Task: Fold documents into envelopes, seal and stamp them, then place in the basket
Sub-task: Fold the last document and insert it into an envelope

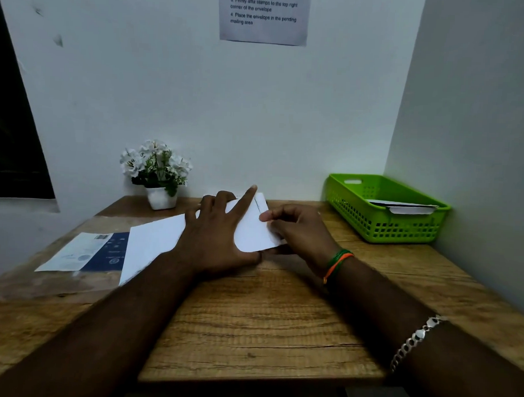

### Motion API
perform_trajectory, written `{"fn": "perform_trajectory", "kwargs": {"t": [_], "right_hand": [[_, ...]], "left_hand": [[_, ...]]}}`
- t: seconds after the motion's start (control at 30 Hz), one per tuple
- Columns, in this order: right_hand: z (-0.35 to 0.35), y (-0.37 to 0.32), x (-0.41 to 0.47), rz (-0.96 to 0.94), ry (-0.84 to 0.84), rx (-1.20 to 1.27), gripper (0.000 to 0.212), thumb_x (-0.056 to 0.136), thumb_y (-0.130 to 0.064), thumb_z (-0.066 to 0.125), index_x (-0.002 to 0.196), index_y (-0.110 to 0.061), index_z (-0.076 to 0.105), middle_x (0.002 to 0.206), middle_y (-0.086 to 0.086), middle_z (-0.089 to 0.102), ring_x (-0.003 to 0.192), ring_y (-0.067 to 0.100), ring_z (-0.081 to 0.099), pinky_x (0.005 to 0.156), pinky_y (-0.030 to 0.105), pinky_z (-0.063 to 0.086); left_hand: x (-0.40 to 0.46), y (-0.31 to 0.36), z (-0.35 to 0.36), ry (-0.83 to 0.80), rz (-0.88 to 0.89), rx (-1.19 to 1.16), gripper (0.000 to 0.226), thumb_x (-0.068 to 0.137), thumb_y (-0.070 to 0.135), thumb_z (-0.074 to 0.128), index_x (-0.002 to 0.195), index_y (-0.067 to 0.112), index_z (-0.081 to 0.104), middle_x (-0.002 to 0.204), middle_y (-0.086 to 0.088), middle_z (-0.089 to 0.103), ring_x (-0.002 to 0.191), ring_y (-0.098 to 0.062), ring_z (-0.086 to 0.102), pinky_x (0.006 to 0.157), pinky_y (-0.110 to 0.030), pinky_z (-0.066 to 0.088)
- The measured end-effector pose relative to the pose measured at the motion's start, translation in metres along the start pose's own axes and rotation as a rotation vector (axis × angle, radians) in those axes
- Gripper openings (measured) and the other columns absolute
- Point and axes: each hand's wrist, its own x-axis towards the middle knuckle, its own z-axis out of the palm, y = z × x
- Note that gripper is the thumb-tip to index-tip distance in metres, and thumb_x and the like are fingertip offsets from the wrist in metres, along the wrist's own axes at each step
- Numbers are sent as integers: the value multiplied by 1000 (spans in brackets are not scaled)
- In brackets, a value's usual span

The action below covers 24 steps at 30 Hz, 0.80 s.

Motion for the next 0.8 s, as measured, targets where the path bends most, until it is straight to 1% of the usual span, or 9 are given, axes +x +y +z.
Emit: {"fn": "perform_trajectory", "kwargs": {"t": [0.1,0.23,0.3,0.4,0.47,0.53,0.63,0.7,0.8], "right_hand": [[-7,-9,-2,-45,-55,91,22,90,-1,63,101,-14,78,100,2,75,85,16,70,60,30,58],[-20,-23,0,-96,-117,288,31,89,-17,67,118,-28,69,96,5,73,84,18,71,67,32,57],[-24,-28,2,-91,-138,360,29,89,-25,68,118,-28,68,101,6,73,86,20,71,66,32,57],[-23,-26,2,-68,-112,375,16,92,-30,68,108,-27,69,105,4,73,88,17,71,69,33,58],[-21,-22,1,-9,-86,315,20,95,-38,66,110,-25,68,109,1,73,91,14,70,75,37,60],[-18,-18,0,53,-63,208,37,93,-50,63,118,-22,65,122,1,70,104,16,67,79,37,59],[-17,-13,0,128,-58,115,48,89,-63,60,121,-27,64,128,-2,65,116,21,63,79,32,56],[-18,-11,3,212,-81,167,48,89,-61,62,121,-26,65,121,0,68,109,28,69,82,39,57],[-23,-10,6,237,-170,299,35,94,-42,66,119,-18,66,111,12,73,94,32,72,68,35,60]], "left_hand": [[1,4,-5,30,4,-46,111,63,88,47,156,56,-5,143,4,32,131,-23,33,107,-52,31],[7,16,-20,178,30,-165,98,73,86,46,157,57,4,140,4,33,128,-22,35,103,-52,33],[11,27,-27,270,76,-178,92,80,82,45,158,54,7,141,3,34,128,-22,37,103,-51,35],[18,47,-34,370,103,-305,83,86,77,40,159,51,10,141,3,34,128,-21,38,102,-52,38],[26,62,-40,424,109,-473,81,89,76,35,161,45,13,140,1,35,129,-21,39,105,-53,38],[34,75,-49,520,149,-661,83,92,67,39,163,31,16,139,-2,36,130,-22,40,109,-54,37],[44,90,-67,703,202,-1018,80,92,45,45,161,11,22,159,-7,33,141,-30,37,117,-55,32],[44,93,-79,779,41,-1396,78,88,48,46,154,8,34,160,-13,37,141,-29,42,117,-52,32],[36,89,-84,839,-290,-1843,45,88,50,46,122,26,64,126,1,68,120,-16,62,95,-34,48]]}}
